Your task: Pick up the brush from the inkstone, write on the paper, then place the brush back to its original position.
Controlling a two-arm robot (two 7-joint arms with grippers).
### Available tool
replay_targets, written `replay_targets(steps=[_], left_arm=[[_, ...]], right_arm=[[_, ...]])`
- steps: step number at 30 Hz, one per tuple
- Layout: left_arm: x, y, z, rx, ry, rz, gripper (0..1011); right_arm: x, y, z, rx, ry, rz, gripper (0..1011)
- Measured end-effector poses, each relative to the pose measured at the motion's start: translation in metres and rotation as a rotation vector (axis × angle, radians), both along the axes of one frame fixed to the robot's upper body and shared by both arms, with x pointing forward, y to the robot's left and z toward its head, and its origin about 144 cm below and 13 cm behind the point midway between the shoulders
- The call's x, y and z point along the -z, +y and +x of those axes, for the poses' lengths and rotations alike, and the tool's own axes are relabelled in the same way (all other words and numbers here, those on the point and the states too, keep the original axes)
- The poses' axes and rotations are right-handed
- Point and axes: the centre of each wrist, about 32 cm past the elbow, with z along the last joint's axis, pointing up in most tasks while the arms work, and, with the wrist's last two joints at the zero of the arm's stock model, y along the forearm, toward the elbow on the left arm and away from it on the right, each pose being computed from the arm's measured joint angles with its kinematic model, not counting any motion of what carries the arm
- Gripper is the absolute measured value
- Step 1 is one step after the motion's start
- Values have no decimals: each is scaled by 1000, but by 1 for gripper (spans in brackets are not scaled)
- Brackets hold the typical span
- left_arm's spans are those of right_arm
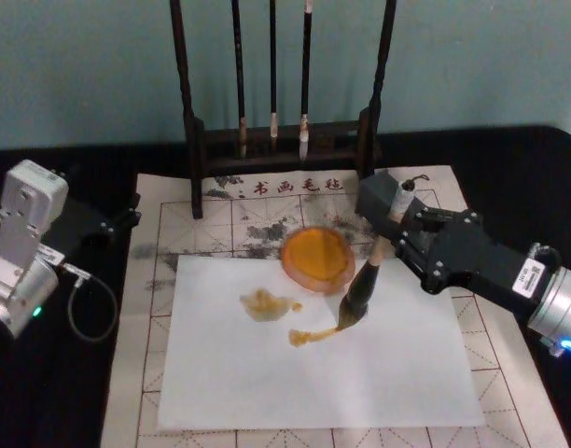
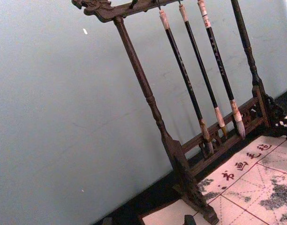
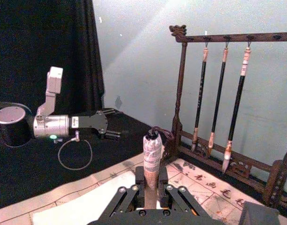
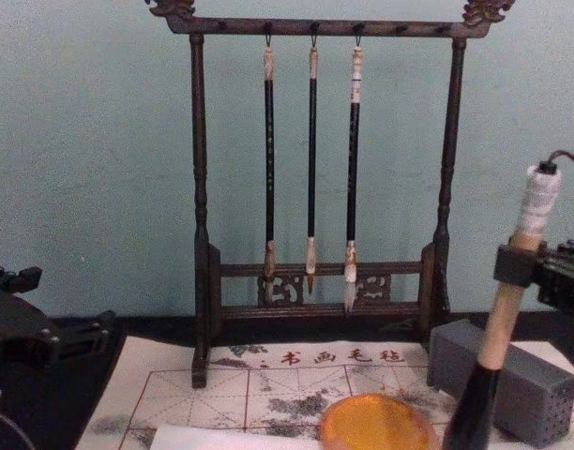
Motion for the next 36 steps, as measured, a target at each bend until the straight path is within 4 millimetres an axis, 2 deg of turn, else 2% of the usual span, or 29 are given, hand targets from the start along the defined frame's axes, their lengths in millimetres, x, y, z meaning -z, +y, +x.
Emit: replay_targets(steps=[14,26,36], left_arm=[[0,0,0,0,0,0,1001],[0,0,0,0,0,0,1001],[0,0,0,0,0,0,1001]], right_arm=[[-11,-1,0,10,-50,40,185],[-23,4,28,57,-49,160,185],[-26,3,56,136,98,296,185]])
